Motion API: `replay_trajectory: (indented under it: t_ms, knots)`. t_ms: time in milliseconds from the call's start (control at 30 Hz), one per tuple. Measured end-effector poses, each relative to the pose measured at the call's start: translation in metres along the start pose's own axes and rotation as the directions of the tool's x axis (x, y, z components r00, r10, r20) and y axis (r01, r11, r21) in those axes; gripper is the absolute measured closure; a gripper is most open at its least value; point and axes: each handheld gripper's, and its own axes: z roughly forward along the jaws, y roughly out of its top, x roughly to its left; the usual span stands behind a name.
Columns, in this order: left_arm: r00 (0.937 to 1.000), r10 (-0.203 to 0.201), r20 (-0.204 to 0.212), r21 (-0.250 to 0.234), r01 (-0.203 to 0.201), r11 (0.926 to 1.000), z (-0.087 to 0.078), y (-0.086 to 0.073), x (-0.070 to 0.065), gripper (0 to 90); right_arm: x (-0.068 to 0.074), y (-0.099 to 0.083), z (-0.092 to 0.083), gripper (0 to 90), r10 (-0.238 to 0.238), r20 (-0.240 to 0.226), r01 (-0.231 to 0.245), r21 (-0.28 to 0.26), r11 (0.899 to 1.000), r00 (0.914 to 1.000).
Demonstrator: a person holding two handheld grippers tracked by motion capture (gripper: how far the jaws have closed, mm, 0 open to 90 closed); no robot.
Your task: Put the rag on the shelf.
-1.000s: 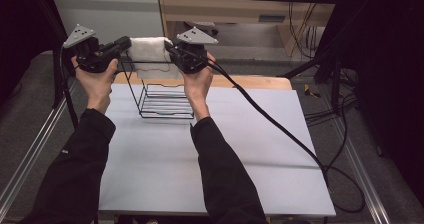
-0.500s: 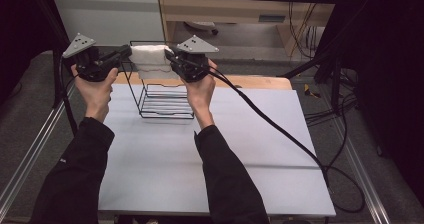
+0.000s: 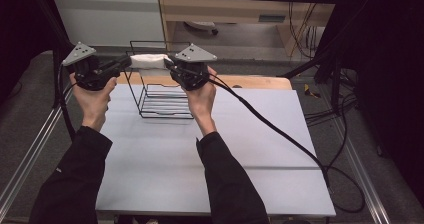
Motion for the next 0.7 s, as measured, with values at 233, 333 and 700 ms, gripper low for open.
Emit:
replay_trajectory:
  t_ms: [233, 333, 700]
  knots:
    - [0.9996, -0.027, -0.004, 0.003, 0.027, 0.9996, -0.008, 0.020, 0.005, 82.6, 0.001, -0.003, -0.001, 80.7, -0.004, -0.003, 0.004, 0.004, 1.000, 1.0000]
    - [0.9995, -0.026, -0.020, 0.025, 0.026, 0.9993, -0.006, 0.029, 0.006, 88.7, 0.001, -0.005, 0.000, 80.7, 0.002, -0.006, -0.002, 0.003, 1.000, 1.0000]
    - [0.9992, 0.020, 0.036, 0.158, -0.026, 0.9871, 0.017, 0.022, -0.004, 89.9, 0.003, -0.007, -0.001, 80.4, -0.016, -0.011, 0.016, 0.014, 1.000, 0.9998]
